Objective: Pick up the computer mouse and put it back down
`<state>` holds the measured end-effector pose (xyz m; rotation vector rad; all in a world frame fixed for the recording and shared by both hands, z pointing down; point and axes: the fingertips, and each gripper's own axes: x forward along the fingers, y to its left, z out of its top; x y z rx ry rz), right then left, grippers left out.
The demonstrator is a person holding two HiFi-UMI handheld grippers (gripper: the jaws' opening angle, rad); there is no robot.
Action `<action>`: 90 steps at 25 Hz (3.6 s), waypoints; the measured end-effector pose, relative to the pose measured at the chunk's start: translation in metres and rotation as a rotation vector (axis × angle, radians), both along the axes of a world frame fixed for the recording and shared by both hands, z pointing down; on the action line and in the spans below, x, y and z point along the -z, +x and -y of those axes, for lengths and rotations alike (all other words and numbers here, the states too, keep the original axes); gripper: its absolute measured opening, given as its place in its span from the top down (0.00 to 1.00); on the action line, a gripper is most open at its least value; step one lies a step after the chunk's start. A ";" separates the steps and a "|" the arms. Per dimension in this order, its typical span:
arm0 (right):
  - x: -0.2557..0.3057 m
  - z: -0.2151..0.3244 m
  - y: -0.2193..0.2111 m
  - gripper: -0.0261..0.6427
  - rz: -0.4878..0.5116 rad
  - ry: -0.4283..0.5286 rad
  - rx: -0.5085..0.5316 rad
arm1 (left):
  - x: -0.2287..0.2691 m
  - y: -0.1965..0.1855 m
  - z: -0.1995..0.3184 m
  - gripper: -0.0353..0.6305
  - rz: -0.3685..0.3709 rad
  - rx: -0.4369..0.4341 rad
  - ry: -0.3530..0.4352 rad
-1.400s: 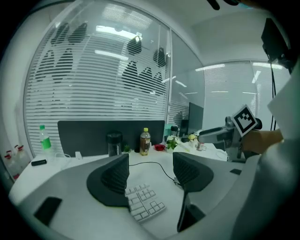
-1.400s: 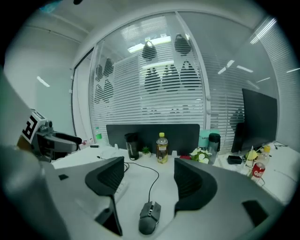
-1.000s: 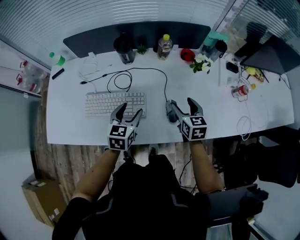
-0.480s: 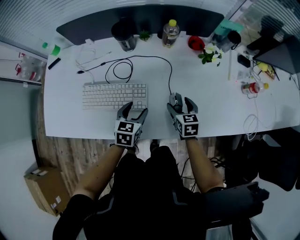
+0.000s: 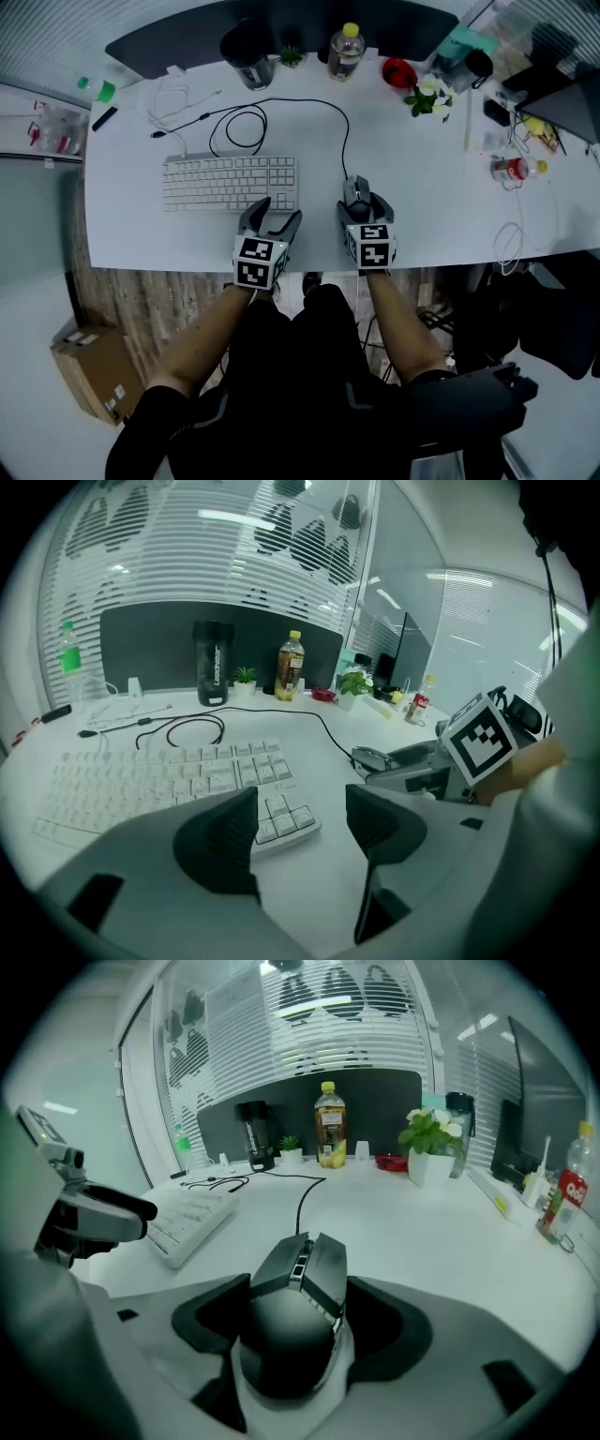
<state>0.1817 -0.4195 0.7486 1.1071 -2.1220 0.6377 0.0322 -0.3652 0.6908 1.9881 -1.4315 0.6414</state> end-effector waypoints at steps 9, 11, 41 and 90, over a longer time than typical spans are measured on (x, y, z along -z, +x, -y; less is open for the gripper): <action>-0.001 0.001 0.002 0.51 -0.003 -0.005 -0.028 | 0.008 -0.005 -0.005 0.49 -0.019 0.011 0.010; 0.002 0.002 0.004 0.51 0.000 -0.011 -0.039 | 0.015 -0.006 -0.006 0.49 -0.013 0.012 0.022; 0.274 0.016 -0.029 0.52 0.252 0.288 0.009 | 0.250 -0.046 0.016 0.49 -0.034 0.011 0.488; 0.362 -0.118 -0.458 0.52 0.456 0.280 0.615 | 0.315 -0.445 -0.192 0.50 0.187 0.577 0.596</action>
